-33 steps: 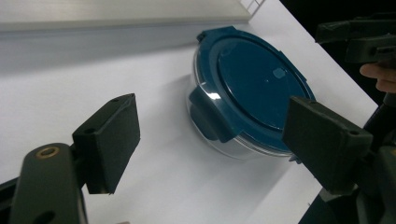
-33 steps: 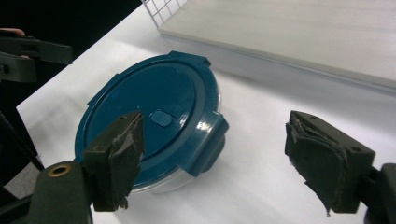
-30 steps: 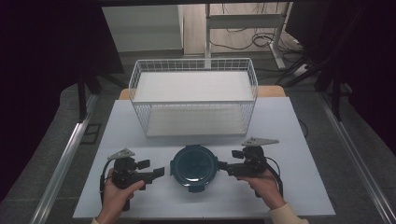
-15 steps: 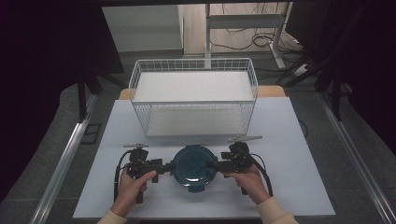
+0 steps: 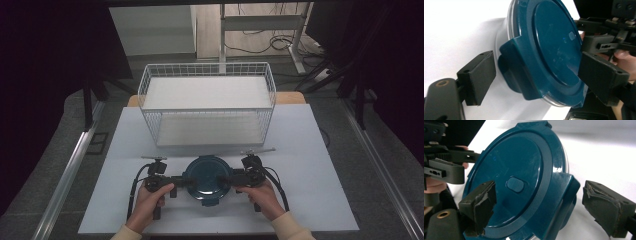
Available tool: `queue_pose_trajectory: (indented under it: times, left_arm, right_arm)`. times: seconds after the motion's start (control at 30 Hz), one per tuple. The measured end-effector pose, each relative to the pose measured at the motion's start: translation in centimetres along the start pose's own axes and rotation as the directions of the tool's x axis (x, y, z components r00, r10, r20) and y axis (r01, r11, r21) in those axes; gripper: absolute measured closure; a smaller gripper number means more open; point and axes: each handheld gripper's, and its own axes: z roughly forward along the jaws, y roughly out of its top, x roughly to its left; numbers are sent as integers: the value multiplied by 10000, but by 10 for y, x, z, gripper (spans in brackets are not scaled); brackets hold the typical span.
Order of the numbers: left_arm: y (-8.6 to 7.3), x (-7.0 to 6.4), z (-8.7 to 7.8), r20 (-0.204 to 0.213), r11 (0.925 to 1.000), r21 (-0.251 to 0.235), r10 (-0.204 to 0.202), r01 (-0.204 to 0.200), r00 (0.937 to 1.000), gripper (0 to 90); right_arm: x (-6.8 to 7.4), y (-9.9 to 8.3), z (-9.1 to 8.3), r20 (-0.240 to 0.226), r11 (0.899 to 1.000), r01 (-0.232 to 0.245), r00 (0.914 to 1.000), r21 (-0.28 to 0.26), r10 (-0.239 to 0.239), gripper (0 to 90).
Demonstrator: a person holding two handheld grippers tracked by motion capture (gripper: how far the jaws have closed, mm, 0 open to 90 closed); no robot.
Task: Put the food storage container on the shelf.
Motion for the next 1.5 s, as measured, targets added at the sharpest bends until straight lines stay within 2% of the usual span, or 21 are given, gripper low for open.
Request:
queue_pose_trajectory:
  times: [0.07, 0.17, 0.23, 0.3, 0.4, 0.5, 0.57, 0.67, 0.77, 0.9, 0.97, 1.03, 1.2, 1.4, 1.5]
  left_arm:
    - [-1, 1, 2, -7, 10000, 96, -28, 28, 10000, 158]
    - [-2, 2, 5, 58, 9997, 187, -132, 131, 9999, 184]
    - [-3, 3, 7, 317, 9989, 229, -425, 417, 9986, 218]
    - [-4, 4, 6, 287, 9980, 134, -623, 619, 9976, 242]
    - [-4, 5, 6, 229, 9971, 122, -750, 747, 9969, 287]
    - [-3, 5, 6, 236, 9960, 87, -892, 890, 9957, 299]
    - [-4, 5, 4, 285, 9954, 16, -956, 955, 9950, 315]
    - [-5, 2, 2, 252, 9965, -62, -827, 829, 9963, 337]
    - [-7, -3, 0, 137, 9981, -154, -603, 605, 9981, 351]
    - [-9, -7, -1, 65, 9981, -313, -530, 531, 9986, 362]
    - [-10, -9, -2, 7, 9987, -281, -420, 420, 9991, 366]
    - [-11, -11, -4, -81, 9990, -357, -254, 251, 9996, 373]
    - [-11, -14, -9, -220, 9985, -548, -27, 15, 9998, 390]
    - [-12, -21, -16, -420, 9952, -863, 421, -456, 9982, 400]
    - [-11, -27, -19, -419, 9922, -996, 713, -752, 9966, 400]
  right_arm:
    - [-1, -1, 1, -41, 9997, -232, 9997, 19, 232, 121]
    - [-4, -2, 2, -414, 9974, -712, 9966, 72, 714, 141]
    - [-5, -3, 4, -515, 9949, -989, 9937, 198, 998, 159]
    - [-5, -4, 5, -636, 9914, -1287, 9895, 242, 1300, 206]
    - [-5, -5, 5, -642, 9871, -1576, 9852, 296, 1592, 224]
    - [-10, -5, 3, -896, 9745, -2225, 9704, 289, 2242, 279]
    - [-13, -6, 2, -1042, 9706, -2398, 9650, 221, 2408, 298]
    - [-11, -8, -1, -1069, 9747, -2235, 9689, 91, 2232, 311]
    - [-10, -11, -6, -1150, 9701, -2427, 9639, -88, 2402, 342]
    - [-9, -15, -11, -1248, 9684, -2475, 9622, -294, 2421, 370]
    - [-8, -17, -13, -1295, 9704, -2375, 9645, -427, 2303, 381]
    - [-8, -19, -14, -1340, 9673, -2480, 9617, -542, 2390, 395]
    - [-5, -19, -15, -1408, 9723, -2253, 9664, -624, 2149, 399]
    - [0, -18, -16, -1511, 9770, -1942, 9721, -884, 1795, 403]
    - [5, -14, -22, -1432, 9844, -1352, 9826, -1123, 1186, 403]
